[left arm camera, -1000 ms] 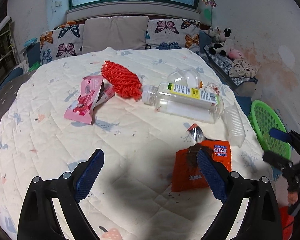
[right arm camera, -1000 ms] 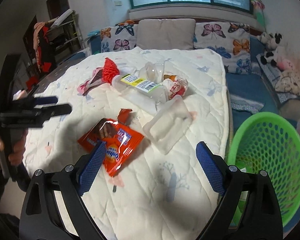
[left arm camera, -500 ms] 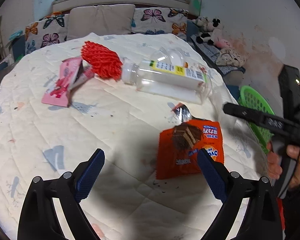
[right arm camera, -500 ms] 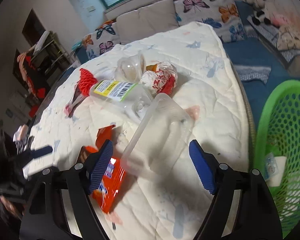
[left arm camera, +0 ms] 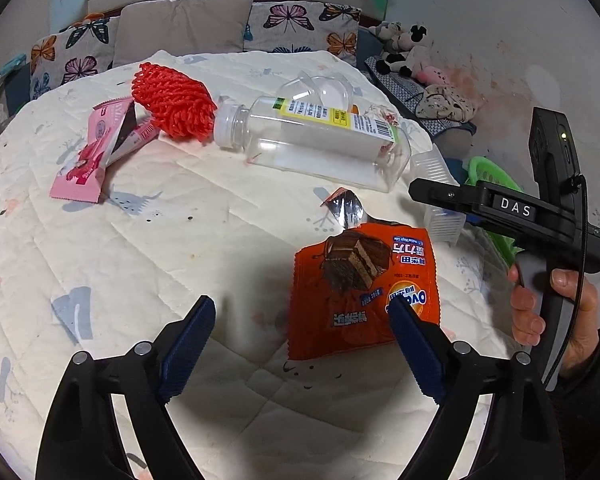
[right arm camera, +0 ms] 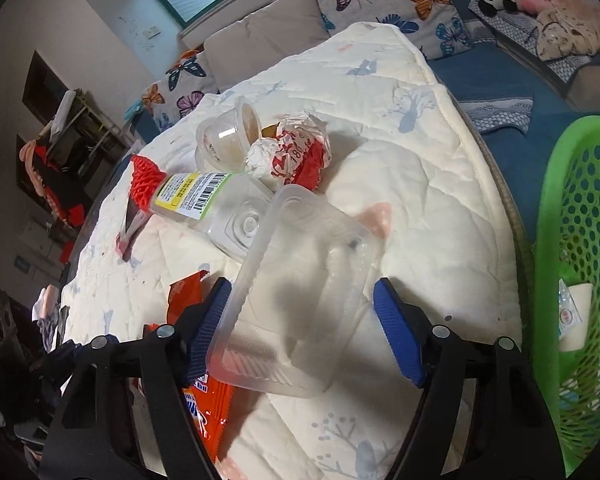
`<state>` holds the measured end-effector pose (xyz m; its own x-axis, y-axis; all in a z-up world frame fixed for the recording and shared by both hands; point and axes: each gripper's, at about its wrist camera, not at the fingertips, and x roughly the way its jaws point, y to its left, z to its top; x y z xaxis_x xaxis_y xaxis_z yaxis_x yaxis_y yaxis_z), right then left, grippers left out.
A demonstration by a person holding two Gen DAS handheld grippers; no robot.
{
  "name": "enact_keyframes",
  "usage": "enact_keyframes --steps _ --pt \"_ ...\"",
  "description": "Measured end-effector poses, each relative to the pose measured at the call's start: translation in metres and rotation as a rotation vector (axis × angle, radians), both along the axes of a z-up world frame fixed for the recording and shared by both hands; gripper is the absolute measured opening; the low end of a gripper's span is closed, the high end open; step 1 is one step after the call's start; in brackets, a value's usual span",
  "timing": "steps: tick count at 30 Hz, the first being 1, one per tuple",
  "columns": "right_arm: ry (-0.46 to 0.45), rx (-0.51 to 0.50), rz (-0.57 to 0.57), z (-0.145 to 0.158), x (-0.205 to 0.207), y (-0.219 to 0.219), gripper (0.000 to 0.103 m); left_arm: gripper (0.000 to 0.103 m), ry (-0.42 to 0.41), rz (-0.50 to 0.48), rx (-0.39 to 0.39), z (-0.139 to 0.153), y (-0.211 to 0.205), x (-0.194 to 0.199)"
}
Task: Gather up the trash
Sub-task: 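Grasp the orange snack wrapper with the left gripper while the right grasps the clear plastic tray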
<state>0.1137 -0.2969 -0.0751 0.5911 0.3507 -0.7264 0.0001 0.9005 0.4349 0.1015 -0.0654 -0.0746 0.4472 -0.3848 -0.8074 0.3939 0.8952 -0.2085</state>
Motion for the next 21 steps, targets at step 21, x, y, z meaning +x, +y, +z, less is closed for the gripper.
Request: enact_keyframes --steps 21 --pt "-0.065 -0.059 -0.006 0.026 -0.024 0.000 0.059 0.060 0.043 -0.060 -0.034 -0.017 -0.015 0.016"
